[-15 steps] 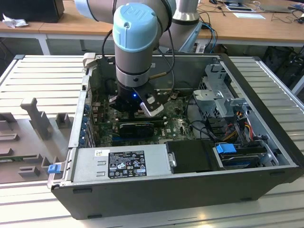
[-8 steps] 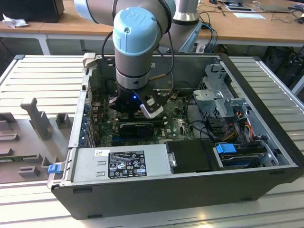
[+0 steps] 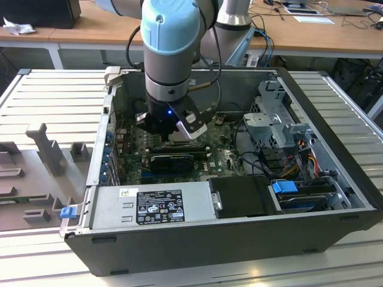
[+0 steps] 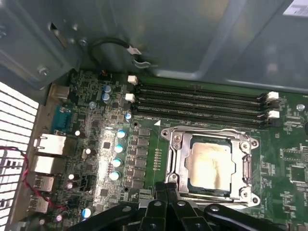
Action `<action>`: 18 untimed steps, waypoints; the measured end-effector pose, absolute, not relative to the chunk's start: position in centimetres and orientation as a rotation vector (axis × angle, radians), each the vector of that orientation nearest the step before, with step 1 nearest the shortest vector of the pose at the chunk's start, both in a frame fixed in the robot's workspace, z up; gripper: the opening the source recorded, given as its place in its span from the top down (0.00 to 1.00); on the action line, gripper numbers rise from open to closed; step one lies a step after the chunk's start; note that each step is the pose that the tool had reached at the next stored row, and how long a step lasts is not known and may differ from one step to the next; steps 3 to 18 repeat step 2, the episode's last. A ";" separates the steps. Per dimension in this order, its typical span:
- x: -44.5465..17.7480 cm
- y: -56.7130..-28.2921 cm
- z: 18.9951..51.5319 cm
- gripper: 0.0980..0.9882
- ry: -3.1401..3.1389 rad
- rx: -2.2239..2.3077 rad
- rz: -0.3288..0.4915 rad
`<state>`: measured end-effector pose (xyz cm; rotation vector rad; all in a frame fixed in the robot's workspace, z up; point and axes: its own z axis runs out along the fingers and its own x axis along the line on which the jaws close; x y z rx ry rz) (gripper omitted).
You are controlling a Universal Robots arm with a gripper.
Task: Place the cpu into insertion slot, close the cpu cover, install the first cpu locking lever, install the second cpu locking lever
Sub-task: 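Install the second cpu locking lever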
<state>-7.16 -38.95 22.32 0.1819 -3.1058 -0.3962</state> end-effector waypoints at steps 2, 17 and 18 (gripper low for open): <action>-7.2 -38.9 22.3 0.99 -3.106 0.182 -0.397; -7.2 -38.9 22.3 0.99 -3.106 0.182 -0.397; -7.2 -38.9 22.3 0.99 -3.106 0.182 -0.397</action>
